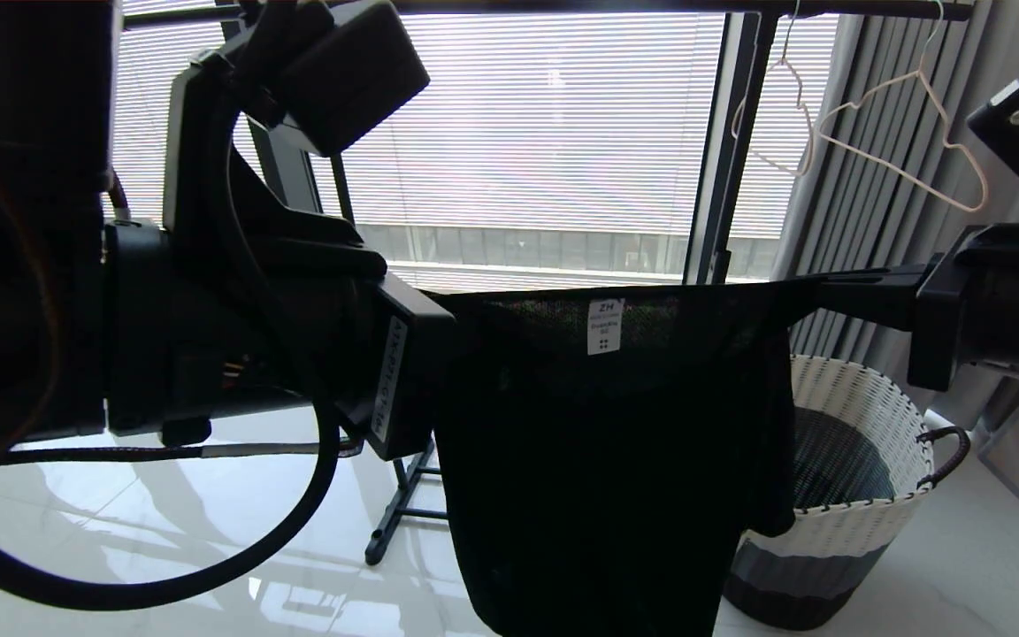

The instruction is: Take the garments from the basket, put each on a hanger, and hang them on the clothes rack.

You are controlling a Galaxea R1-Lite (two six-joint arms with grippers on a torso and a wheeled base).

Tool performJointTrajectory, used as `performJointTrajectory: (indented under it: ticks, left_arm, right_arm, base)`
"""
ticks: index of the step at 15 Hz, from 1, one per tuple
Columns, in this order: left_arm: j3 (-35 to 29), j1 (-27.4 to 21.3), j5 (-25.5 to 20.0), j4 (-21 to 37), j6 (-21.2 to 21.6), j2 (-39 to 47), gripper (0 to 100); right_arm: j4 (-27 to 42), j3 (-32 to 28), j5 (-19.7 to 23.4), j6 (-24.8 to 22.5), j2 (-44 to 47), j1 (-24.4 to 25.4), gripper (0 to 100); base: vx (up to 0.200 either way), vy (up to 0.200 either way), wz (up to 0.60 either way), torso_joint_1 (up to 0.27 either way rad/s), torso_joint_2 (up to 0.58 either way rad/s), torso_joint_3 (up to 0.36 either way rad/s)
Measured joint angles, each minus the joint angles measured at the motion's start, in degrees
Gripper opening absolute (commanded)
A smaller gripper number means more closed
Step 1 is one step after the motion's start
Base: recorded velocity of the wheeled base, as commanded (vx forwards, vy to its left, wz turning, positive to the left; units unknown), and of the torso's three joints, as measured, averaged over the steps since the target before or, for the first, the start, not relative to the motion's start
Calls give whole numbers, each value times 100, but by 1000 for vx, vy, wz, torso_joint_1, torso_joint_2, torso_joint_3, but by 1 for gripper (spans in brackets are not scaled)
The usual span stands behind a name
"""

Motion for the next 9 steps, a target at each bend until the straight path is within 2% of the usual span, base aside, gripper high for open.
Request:
performJointTrajectory:
  ticks: [1,3,5,9]
  left_arm:
    - [-57,89,-413,-7,197,54,0]
    - [-372,362,-751,-16,482,254,0]
    - [-816,577,-984,-18,556,541,0]
    - [-1182,679,-1101,-16,569,918,0]
  right_arm:
    - [111,129,22,0,-163,0,0]
    - [396,397,39,-9,-544,105,0]
    - [896,586,46,-17,-948,435,0]
    - [1078,789,22,-17,-1368,794,0]
  base:
    - [0,0,0,0,0,0]
    - [0,0,0,0,0,0]
    - [0,0,0,0,0,0]
    - [0,0,0,0,0,0]
